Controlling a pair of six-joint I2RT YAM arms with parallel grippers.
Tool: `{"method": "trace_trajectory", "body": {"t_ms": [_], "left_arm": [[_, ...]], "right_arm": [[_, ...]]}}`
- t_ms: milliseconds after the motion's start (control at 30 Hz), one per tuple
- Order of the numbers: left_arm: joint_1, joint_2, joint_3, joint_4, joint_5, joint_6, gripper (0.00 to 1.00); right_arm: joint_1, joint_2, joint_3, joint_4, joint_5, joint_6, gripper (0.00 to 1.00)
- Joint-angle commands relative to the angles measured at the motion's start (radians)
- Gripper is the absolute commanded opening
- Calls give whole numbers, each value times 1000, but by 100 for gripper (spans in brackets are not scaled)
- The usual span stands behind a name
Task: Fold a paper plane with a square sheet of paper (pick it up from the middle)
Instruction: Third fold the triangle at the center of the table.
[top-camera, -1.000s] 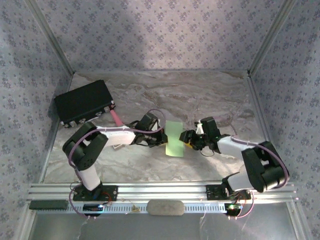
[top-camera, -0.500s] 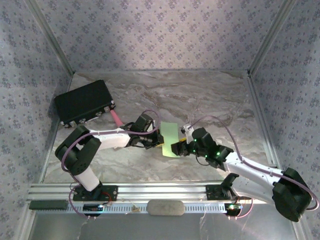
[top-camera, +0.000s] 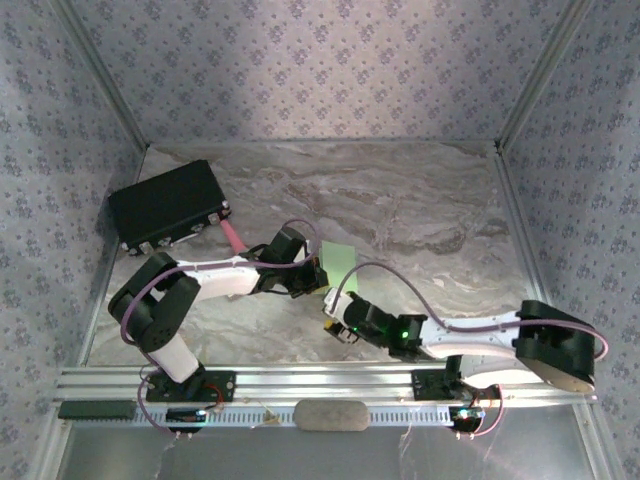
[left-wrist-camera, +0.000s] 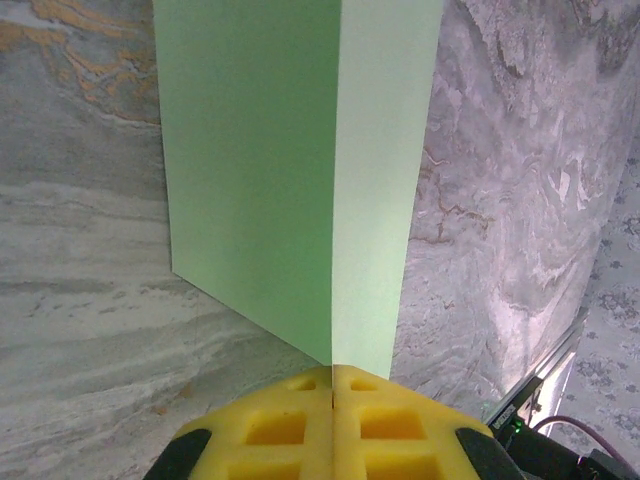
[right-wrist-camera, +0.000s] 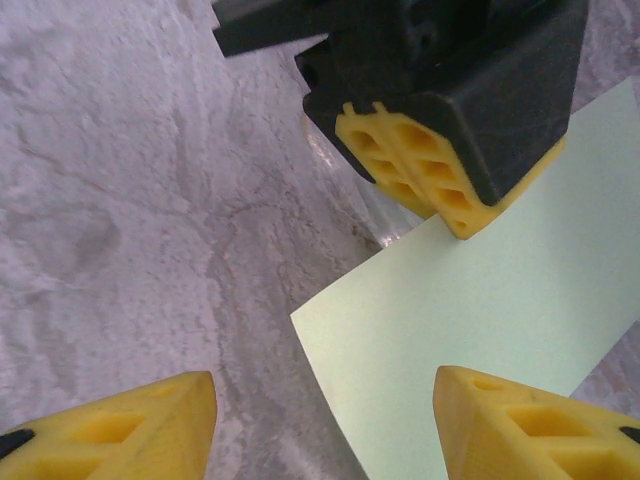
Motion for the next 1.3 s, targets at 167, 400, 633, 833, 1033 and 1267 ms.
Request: {"method": "trace_trajectory", "body": {"t_ms": [167, 400, 633, 833, 1033, 1267], "left_arm": [[-10, -6, 7, 35, -1, -21, 0], [-10, -6, 11, 28, -2, -15, 0], [-10, -11, 7, 25, -10, -14, 0], [-10, -13, 7, 16, -16, -7, 0], [-10, -13, 9, 12, -20, -4, 0], [-12, -14, 13, 3, -25, 0, 0]], "right_arm": [[48, 133, 39, 148, 254, -69, 61], [52, 181, 40, 167, 262, -75, 52], [66, 169, 30, 172, 272, -68, 47], [70, 153, 12, 172, 266, -75, 38], [69, 119, -6, 166, 269, -74, 32], [70, 112, -8, 153, 270, -63, 27]]}}
